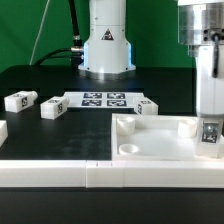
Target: Assemble one leg
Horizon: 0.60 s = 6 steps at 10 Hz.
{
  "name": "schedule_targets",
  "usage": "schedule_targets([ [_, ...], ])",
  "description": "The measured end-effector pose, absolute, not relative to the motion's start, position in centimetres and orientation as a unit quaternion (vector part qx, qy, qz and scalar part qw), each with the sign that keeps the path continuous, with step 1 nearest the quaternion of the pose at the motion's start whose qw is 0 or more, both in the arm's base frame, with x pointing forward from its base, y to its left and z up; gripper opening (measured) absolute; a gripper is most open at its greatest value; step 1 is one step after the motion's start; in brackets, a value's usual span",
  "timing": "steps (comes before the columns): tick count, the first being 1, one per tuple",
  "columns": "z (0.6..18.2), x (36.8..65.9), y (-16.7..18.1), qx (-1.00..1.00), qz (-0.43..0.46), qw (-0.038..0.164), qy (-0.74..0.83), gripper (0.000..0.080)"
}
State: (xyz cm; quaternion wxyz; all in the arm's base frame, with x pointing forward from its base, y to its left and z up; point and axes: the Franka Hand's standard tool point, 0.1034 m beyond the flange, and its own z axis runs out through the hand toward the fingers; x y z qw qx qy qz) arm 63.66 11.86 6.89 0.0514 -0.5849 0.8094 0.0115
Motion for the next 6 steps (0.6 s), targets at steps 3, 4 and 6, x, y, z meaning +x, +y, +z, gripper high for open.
schedule_targets([
  [3, 6.94, 63.7, 11.5, -0.566, 0.009, 0.05, 0.823, 0.0291],
  [4, 6.92, 63.62, 11.33, -0.569, 0.01, 0.048, 0.821, 0.0291],
  [6, 6.92, 63.64, 11.27, -0.573, 0.011, 0.049, 0.818, 0.0292],
])
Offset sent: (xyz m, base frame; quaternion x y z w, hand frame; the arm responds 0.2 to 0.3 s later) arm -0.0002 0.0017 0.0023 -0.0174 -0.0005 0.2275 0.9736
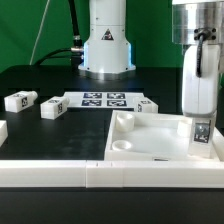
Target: Assemble one leg
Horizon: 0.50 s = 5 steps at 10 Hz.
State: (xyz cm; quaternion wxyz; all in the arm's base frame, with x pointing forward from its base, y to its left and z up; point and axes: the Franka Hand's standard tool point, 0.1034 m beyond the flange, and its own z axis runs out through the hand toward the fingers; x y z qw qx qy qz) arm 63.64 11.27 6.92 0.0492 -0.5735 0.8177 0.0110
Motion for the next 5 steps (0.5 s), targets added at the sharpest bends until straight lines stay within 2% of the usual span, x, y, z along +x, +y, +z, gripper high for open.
schedule_targets([
  [1, 6.92, 63.63, 11.32, -0.577, 0.011, 0.049, 0.815, 0.0292],
  [3, 6.92, 63.62, 11.35, -0.578, 0.011, 0.049, 0.814, 0.061],
  [5, 6.92, 63.62, 11.37, -0.579, 0.011, 0.049, 0.813, 0.0637],
])
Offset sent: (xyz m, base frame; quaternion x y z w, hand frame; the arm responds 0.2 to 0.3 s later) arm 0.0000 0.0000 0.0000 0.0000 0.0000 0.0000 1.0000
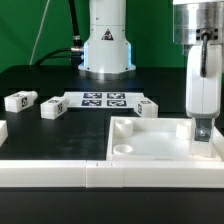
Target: Assemble one leg
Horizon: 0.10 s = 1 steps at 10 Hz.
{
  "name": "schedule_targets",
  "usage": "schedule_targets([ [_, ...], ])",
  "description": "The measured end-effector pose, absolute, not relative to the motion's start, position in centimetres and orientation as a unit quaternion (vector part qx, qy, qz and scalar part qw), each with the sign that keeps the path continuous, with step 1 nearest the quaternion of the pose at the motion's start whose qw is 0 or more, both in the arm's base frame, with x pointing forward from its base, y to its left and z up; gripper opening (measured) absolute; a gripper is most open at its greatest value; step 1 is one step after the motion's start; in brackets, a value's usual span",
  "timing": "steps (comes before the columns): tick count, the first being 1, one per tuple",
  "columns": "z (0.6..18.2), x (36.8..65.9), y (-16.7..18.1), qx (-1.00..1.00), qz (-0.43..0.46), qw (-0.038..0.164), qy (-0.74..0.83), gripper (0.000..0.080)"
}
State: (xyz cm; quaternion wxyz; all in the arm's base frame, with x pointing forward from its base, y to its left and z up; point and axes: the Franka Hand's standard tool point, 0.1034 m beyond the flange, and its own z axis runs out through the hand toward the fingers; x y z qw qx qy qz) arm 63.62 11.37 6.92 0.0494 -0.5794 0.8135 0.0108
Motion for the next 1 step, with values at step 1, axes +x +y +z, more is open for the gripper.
schedule_targets([
  [1, 6.92, 63.62, 11.38, -0.58, 0.011, 0.049, 0.813, 0.0637],
])
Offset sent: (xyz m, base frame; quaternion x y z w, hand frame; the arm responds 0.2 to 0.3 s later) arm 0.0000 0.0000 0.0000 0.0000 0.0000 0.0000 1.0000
